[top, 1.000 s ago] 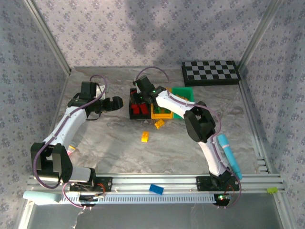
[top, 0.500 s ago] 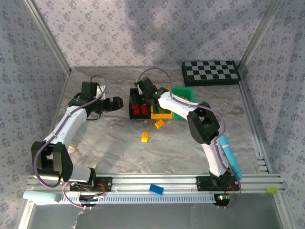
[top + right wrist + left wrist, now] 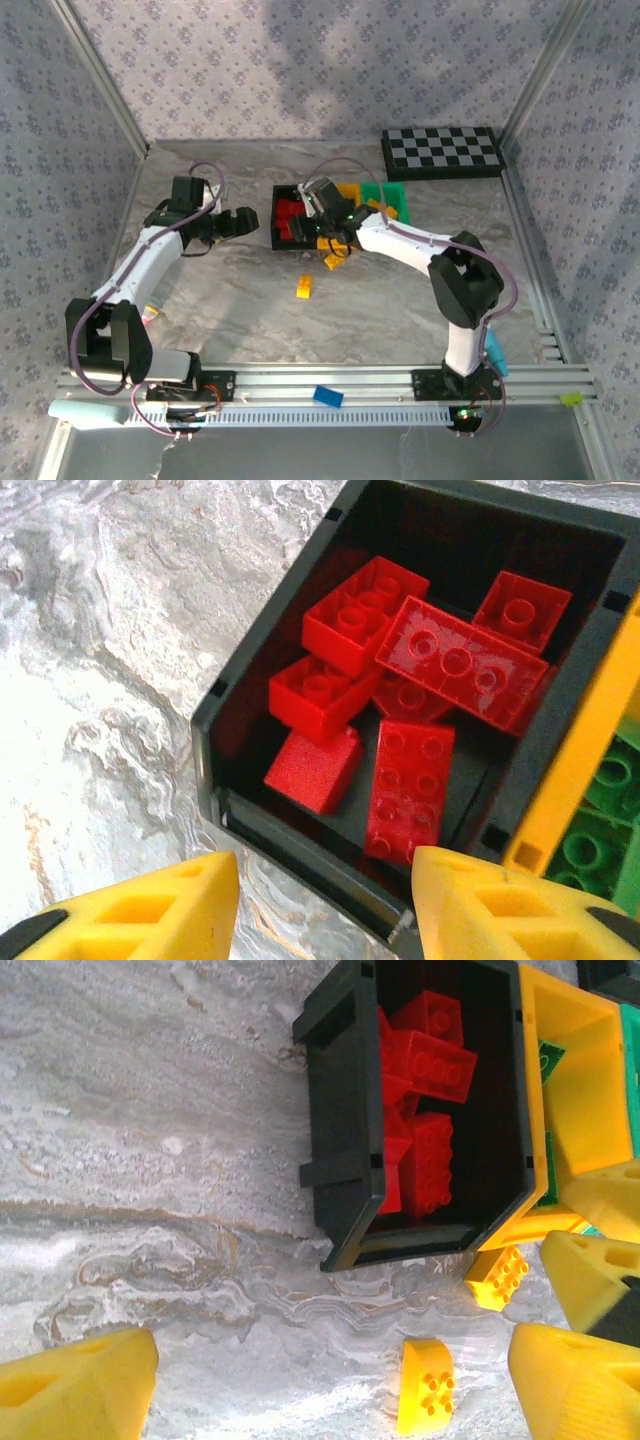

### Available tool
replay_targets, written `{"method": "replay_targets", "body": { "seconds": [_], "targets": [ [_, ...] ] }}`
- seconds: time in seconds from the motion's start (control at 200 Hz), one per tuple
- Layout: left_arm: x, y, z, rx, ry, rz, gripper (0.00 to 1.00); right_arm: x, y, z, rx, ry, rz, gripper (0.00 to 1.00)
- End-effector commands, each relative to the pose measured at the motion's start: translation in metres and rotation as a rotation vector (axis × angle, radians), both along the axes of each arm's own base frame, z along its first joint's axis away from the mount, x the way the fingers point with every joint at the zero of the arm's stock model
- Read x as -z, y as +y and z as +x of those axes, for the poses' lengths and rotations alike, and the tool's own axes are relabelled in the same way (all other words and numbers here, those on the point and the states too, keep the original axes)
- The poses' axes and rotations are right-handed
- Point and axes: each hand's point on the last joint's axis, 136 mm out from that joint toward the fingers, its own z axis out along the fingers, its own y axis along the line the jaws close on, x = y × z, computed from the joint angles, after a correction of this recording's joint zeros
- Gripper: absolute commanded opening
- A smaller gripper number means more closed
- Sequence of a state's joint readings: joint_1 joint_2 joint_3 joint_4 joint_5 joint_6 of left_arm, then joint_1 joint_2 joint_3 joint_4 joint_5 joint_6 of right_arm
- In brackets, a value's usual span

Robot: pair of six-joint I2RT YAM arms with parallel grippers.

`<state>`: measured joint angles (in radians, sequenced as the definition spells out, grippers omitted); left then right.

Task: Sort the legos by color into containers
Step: Place the lego in the container, then pick up the lego from the center of the table.

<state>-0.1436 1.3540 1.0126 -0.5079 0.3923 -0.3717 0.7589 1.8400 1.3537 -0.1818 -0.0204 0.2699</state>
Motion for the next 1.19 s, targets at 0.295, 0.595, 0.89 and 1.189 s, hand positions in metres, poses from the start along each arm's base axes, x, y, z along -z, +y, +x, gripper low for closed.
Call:
{"method": "replay_targets", "body": {
  "seconds": [0.295, 0.595, 0.89, 1.189],
  "targets": [
    [-0.009, -0.024, -0.018, -0.025, -0.118, -0.104, 0.91, 0.018, -0.033, -0.015, 0.012, -0.089, -0.089, 0.51],
    [-0.004, -0.021, -0.026, -0.101, -0.178, -0.115, 0.92, 0.021, -0.045, -0.016, 0.028, -0.134, -0.134, 0.51],
    [0.003, -0.011, -0.025, -0.164, -0.159, -0.075, 0.94, 0.022, -0.046, -0.016, 0.031, -0.140, -0.141, 0.51],
    [0.028, -0.042, -0.036, -0.115, -0.142, 0.001, 0.93, 0.022, -0.055, -0.029, 0.049, -0.098, -0.126, 0.51]
  ]
}}
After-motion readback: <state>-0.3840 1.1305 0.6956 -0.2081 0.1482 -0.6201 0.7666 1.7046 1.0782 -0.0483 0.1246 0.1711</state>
